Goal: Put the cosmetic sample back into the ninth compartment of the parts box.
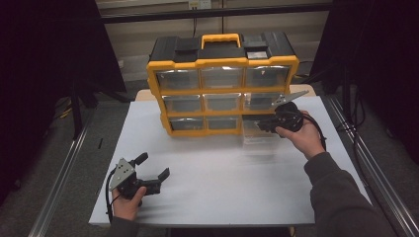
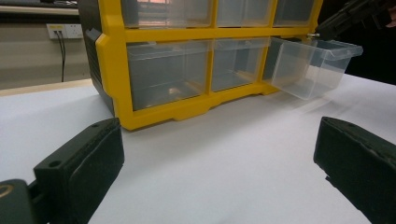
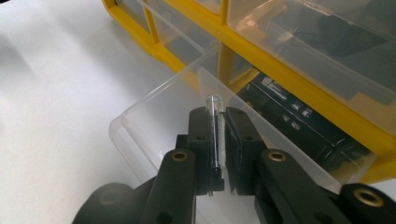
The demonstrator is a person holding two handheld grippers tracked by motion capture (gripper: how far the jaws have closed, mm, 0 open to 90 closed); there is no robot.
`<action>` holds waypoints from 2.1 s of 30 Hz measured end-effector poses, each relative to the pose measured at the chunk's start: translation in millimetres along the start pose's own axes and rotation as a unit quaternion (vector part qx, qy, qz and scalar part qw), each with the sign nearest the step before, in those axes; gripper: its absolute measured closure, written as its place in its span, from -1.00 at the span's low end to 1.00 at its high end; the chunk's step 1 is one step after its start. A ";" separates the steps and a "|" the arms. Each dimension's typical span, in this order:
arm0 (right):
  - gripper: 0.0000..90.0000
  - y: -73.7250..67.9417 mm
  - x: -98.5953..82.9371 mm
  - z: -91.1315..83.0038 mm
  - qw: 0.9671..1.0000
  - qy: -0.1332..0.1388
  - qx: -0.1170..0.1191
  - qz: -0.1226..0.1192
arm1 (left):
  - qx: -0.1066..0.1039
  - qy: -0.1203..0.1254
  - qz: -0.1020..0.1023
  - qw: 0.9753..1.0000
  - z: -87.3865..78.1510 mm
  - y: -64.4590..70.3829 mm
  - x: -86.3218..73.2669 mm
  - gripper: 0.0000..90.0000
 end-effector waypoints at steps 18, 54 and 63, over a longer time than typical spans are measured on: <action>0.80 -0.6 -3.1 4.9 1.000 -0.002 0.005 -0.002 | -0.003 -0.003 0.001 1.000 -0.5 -0.2 -0.7 -0.96; -0.66 -18.0 -24.1 -25.4 0.992 0.115 0.029 0.044 | -0.004 0.000 -0.006 1.000 0.8 0.0 -1.9 -0.96; -0.78 -25.2 -53.9 -47.5 0.984 0.169 0.033 0.056 | 0.000 0.001 -0.007 1.000 -0.3 0.6 -0.7 -0.96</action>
Point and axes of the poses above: each handheld gripper's, and its own axes: z roughly forward along the jaws, x roughly out of its top, y roughly to its right, the point moved 4 cm from there along z, roughly forward along the jaws, and after that the axes turned 13 degrees about z, right-handed, at the moved point
